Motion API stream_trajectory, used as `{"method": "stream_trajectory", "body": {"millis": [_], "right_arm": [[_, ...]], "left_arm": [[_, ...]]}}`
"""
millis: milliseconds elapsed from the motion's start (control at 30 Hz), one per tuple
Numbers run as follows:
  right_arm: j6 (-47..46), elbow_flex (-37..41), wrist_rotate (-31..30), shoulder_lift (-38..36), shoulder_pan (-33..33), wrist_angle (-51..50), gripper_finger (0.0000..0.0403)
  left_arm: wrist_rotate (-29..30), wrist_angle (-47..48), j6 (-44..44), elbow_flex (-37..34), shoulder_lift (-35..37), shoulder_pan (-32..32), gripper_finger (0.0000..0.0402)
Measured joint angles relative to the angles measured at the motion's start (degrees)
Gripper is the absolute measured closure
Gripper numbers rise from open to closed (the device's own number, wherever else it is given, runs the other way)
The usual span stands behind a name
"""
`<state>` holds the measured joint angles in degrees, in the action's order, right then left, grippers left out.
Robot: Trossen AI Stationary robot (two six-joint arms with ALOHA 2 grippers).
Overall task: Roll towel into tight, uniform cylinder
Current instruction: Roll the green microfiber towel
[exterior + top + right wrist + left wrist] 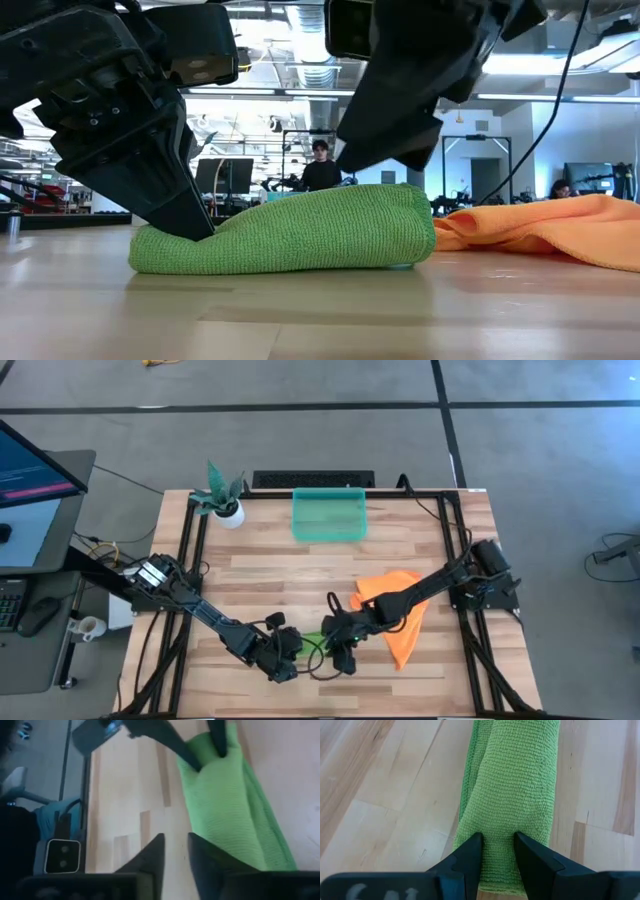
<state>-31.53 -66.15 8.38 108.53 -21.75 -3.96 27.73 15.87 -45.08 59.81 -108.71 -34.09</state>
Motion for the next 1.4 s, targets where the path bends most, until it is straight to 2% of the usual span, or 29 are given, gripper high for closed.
{"method": "stream_trajectory", "body": {"millis": [200, 367, 600, 733, 867, 1033, 1200, 1300, 1400], "right_arm": [[-1.92, -0.02, 0.07, 0.09, 1.00, -2.00, 0.0356], [-2.10, -0.01, 0.27, 2.61, 0.91, -3.40, 0.0396], [-5.14, -0.43, -0.59, 6.83, 1.26, -5.03, 0.0373], [-6.22, -0.49, -0.19, 8.32, 1.28, -5.55, 0.0376], [-6.15, -0.39, 0.79, 7.90, 1.28, -5.39, 0.0385], [-4.33, 0.18, 0.13, 3.97, 0.41, -7.90, 0.0379], [-1.25, -0.15, -5.19, -1.77, -0.71, -6.04, 0.0373], [0.10, 0.00, -9.41, -2.03, -0.74, -5.07, 0.0379], [0.54, -0.02, -10.22, -2.01, -0.67, -4.82, 0.0388]], "left_arm": [[-0.01, -0.03, -0.24, 0.02, 0.00, 0.00, 0.0290], [-0.02, 0.01, -1.42, 0.02, 0.02, 0.02, 0.0290], [-0.02, -0.21, -1.75, 0.04, 0.04, -0.02, 0.0290], [-0.23, -0.23, -1.75, 0.04, 0.07, -0.02, 0.0290], [-0.24, -0.25, -1.75, 0.04, 0.07, -0.02, 0.0290], [-0.28, -0.14, -1.75, 0.06, 0.07, -0.02, 0.0290], [-0.31, -0.12, -1.73, 0.07, 0.07, -0.02, 0.0290], [-0.33, -0.14, -1.73, 0.07, 0.07, -0.02, 0.0290], [-0.35, -0.14, -1.73, 0.07, 0.07, -0.02, 0.0290]]}}
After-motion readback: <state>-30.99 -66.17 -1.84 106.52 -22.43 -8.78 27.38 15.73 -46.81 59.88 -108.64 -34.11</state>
